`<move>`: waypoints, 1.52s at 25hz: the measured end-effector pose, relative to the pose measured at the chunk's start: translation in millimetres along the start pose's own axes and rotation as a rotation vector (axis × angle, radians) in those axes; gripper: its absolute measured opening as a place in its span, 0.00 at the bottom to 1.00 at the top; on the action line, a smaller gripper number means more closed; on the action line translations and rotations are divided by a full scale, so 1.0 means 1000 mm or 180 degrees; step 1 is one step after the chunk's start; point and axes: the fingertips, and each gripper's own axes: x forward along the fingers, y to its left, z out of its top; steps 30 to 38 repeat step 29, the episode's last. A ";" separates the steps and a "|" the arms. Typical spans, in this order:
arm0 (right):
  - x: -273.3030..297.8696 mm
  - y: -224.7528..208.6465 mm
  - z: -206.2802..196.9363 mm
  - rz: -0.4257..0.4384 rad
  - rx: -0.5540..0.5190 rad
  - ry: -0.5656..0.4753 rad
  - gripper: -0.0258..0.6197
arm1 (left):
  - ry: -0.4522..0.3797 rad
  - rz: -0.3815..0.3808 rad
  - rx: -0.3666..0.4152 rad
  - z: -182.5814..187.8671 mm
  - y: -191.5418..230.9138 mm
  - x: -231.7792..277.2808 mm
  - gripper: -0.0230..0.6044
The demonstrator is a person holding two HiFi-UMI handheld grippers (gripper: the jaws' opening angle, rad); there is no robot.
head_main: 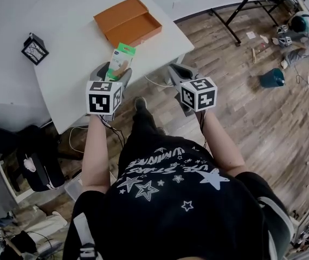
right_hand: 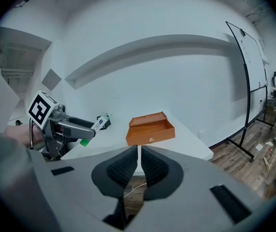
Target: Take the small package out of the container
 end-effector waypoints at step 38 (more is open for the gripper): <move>-0.029 0.053 -0.045 0.0306 -0.0265 0.0142 0.12 | -0.0286 0.0242 -0.0857 -0.087 -0.013 -0.089 0.60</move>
